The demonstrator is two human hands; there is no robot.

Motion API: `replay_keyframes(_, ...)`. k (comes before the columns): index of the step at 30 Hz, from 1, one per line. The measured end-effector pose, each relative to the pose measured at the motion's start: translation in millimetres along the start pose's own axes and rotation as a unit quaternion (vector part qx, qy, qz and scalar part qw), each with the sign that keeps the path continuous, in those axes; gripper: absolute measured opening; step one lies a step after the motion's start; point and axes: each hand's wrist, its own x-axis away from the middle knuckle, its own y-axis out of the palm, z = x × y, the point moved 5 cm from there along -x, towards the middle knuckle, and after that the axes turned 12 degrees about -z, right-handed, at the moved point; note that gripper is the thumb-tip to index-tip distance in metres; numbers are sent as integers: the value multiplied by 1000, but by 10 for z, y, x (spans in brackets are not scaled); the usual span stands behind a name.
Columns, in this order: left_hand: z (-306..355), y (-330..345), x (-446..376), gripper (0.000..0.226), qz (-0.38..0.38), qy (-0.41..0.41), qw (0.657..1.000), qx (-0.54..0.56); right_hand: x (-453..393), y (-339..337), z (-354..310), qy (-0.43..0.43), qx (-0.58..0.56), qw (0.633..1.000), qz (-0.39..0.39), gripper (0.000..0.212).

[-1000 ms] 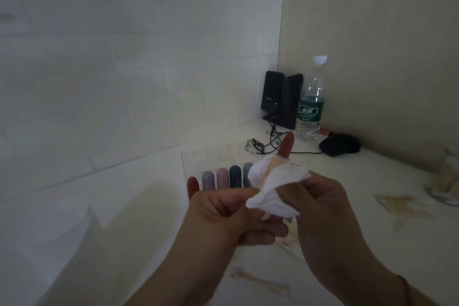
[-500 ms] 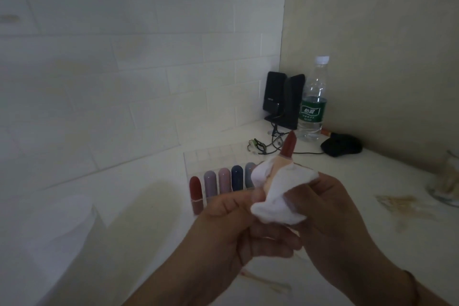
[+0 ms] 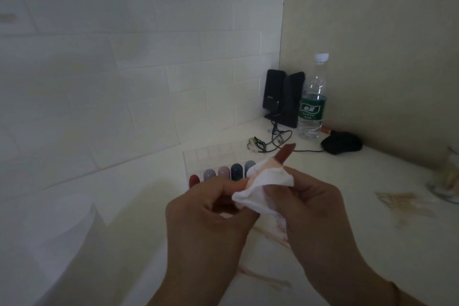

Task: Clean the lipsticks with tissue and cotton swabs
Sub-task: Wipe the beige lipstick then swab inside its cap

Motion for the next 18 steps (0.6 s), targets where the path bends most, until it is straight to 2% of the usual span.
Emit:
replay_keyframes(3, 70, -5, 6, 29, 11, 64, 998, -22, 0, 21, -18, -4, -5, 1000, -21, 20)
replay_keyframes(4, 90, 7, 13, 31, 2, 67, 998, 0, -5, 13, -31, -7, -20, 1000, -21, 18)
replay_keyframes(6, 88, 43, 18, 26, -35, 38, 991, 120, -13, -42, -17, 0, -67, 997, -33, 10)
replay_keyframes(7, 65, 71, 6, 23, -66, 10, 976, 207, -22, -70, 4, 3, -89, 995, -49, 10)
replay_keyframes(9, 39, 135, -22, 28, -139, -60, 914, 377, -38, -118, 27, -8, -87, 993, -75, 16)
replay_keyframes(11, 34, 187, -44, 24, -184, -119, 868, 446, -49, -148, 51, -17, -66, 994, -84, 30)
replay_keyframes(12, 17, 196, -49, 13, -186, -135, 865, 447, -49, -144, 58, -16, -64, 994, -88, 37)
replay_keyframes(13, 0, 191, -52, 4, -175, -144, 871, 436, -53, -150, 77, -15, -68, 994, -84, 34)
replay_keyframes(15, -24, 167, -63, 11, -141, -128, 898, 396, -57, -153, 70, -17, -81, 995, -63, 23)
replay_keyframes(18, -14, 110, -74, 23, -74, -89, 935, 335, -40, -165, 61, -4, -61, 998, -18, 19)
